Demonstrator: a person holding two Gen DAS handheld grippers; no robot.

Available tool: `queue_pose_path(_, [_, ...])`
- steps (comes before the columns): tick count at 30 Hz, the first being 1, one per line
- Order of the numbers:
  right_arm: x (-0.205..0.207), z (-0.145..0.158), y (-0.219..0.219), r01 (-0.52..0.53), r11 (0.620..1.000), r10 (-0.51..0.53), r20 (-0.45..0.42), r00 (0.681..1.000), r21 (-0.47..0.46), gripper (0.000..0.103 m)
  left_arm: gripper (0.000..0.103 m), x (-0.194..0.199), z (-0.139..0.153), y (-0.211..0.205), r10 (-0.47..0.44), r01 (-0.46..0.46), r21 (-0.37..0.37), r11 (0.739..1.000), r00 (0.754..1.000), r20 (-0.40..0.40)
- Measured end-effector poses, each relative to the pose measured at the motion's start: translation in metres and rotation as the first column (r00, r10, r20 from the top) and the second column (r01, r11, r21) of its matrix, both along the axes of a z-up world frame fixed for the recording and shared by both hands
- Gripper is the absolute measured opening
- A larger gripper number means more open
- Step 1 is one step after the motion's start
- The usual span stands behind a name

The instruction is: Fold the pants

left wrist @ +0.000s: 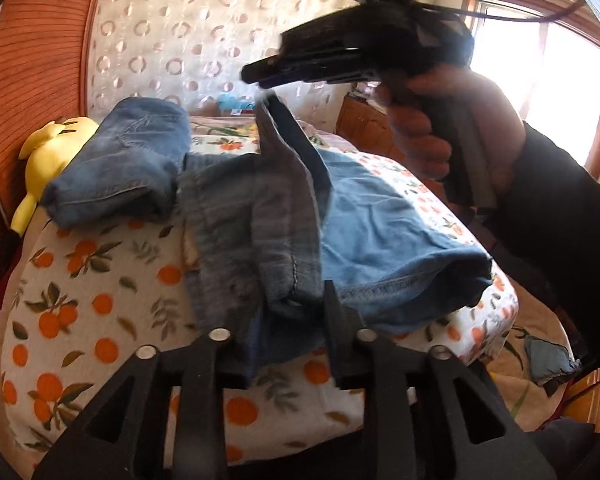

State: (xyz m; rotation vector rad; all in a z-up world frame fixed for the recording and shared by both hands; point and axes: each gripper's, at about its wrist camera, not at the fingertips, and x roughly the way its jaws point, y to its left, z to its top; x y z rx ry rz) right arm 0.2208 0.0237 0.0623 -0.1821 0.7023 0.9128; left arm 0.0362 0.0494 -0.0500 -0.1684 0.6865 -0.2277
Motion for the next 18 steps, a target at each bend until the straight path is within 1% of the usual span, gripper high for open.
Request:
queue_pose_path(2, [0.003, 0.000, -0.008, 0.016, 1.000, -0.016, 0.004, 1.000, 0.010, 0.027, 0.038, -0.004, 0.001, 0.007, 0.012, -0.012, 0.011, 1.000, 1.000, 0.007])
queue_pose_path(4, [0.000, -0.002, -0.020, 0.031, 1.000, -0.031, 0.006, 1.000, 0.007, 0.027, 0.052, -0.008, 0.003, 0.012, 0.023, -0.023, 0.005, 1.000, 1.000, 0.019])
queue_pose_path(5, [-0.007, -0.002, -0.029, 0.034, 0.999, -0.034, 0.012, 0.999, 0.006, 0.028, 0.054, -0.009, 0.004, 0.015, 0.029, -0.029, -0.004, 1.000, 0.999, 0.027])
queue_pose_path(8, [-0.028, 0.000, -0.055, 0.057, 0.998, -0.057, 0.033, 0.998, 0.001, 0.028, 0.054, -0.009, 0.009, 0.023, 0.045, -0.044, -0.021, 0.999, 0.998, 0.039])
queue_pose_path(10, [-0.043, -0.002, -0.078, 0.077, 0.997, -0.078, 0.043, 0.996, 0.010, 0.028, 0.054, -0.004, 0.013, 0.023, 0.043, -0.043, -0.011, 0.999, 0.998, 0.041])
queue_pose_path(12, [-0.065, -0.006, -0.102, 0.109, 0.994, -0.109, 0.073, 0.991, 0.003, 0.028, 0.054, 0.003, 0.019, 0.021, 0.030, -0.031, 0.009, 0.999, 0.998, 0.046])
queue_pose_path(14, [-0.080, -0.019, -0.119, 0.145, 0.989, -0.142, 0.100, 0.985, -0.026, 0.028, 0.054, 0.014, 0.024, 0.015, 0.008, -0.009, 0.035, 0.999, 0.999, 0.052])
queue_pose_path(15, [-0.086, -0.027, -0.125, 0.156, 0.987, -0.152, 0.100, 0.983, -0.041, 0.028, 0.054, 0.018, 0.027, 0.013, 0.001, -0.004, 0.048, 0.999, 0.998, 0.056])
queue_pose_path(18, [-0.100, -0.053, -0.141, 0.193, 0.978, -0.188, 0.069, 0.980, -0.078, 0.028, 0.054, 0.038, 0.036, 0.008, -0.017, 0.012, 0.070, 0.997, 0.998, 0.066])
